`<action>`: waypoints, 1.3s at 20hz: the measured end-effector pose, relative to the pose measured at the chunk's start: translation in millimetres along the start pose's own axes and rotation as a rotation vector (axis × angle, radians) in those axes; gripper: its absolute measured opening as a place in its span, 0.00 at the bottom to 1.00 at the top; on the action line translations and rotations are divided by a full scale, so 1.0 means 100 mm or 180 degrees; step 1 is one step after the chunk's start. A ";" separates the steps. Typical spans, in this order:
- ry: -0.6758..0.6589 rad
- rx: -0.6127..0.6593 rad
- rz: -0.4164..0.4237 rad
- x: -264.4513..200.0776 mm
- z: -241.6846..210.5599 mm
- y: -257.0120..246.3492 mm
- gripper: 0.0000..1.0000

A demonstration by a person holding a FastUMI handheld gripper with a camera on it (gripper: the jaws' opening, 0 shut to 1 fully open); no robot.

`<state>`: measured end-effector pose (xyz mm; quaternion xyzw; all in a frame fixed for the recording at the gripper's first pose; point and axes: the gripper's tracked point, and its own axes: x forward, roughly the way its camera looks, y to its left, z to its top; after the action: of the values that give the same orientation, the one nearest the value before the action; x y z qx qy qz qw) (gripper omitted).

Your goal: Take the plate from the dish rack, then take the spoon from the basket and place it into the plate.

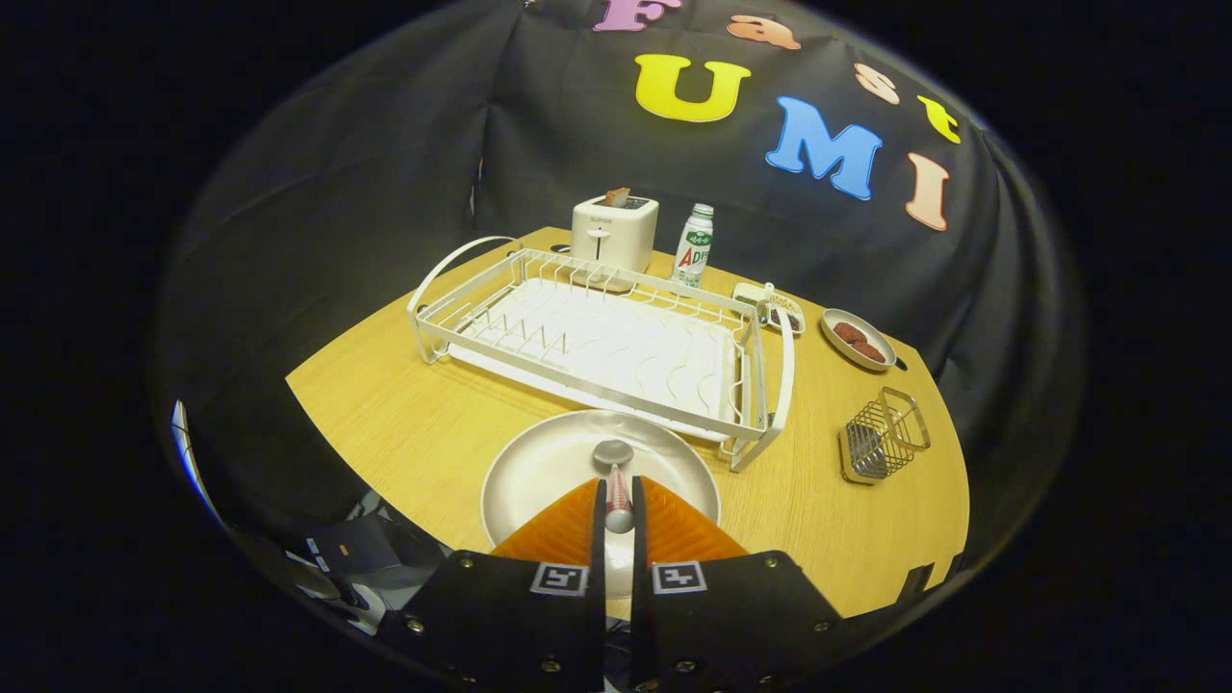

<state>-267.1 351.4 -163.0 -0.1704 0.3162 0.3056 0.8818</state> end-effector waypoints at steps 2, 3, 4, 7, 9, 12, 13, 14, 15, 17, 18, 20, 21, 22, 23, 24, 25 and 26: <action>0.0015 -0.0030 -0.0009 -0.01 -0.02 0.01 0.11; 0.0012 -0.0054 -0.0013 -0.01 -0.01 0.02 0.13; 0.0000 -0.0082 -0.0019 -0.01 -0.01 0.02 0.16; -0.0027 -0.0129 -0.0003 0.00 0.01 0.04 0.17; -0.0043 -0.0117 -0.0003 0.00 0.03 0.04 0.18; -0.0065 -0.0094 -0.0053 -0.02 0.05 0.03 0.21; -0.0066 -0.0088 -0.0126 -0.03 0.05 -0.02 0.47; -0.0065 -0.0082 -0.0166 -0.04 0.04 -0.04 0.74; -0.0082 -0.0071 -0.0169 -0.04 0.07 -0.05 1.00; -0.0138 -0.0038 -0.0157 -0.03 0.12 -0.06 0.97; -0.0161 -0.0022 -0.0173 -0.03 0.15 -0.08 0.97; -0.0213 0.0033 -0.0241 -0.05 0.23 -0.17 0.97; -0.0250 0.0066 -0.0267 -0.06 0.30 -0.21 0.97; -0.0297 0.0094 -0.0283 -0.07 0.37 -0.25 0.97; -0.0361 0.0117 -0.0310 -0.10 0.47 -0.31 0.97; -0.0449 0.0142 -0.0355 -0.13 0.59 -0.40 0.97; -0.0550 0.0176 -0.0404 -0.18 0.73 -0.50 0.97; -0.0667 0.0222 -0.0450 -0.24 0.86 -0.60 0.97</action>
<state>-203.9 338.8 -76.9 -0.1287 0.2199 0.2477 0.9347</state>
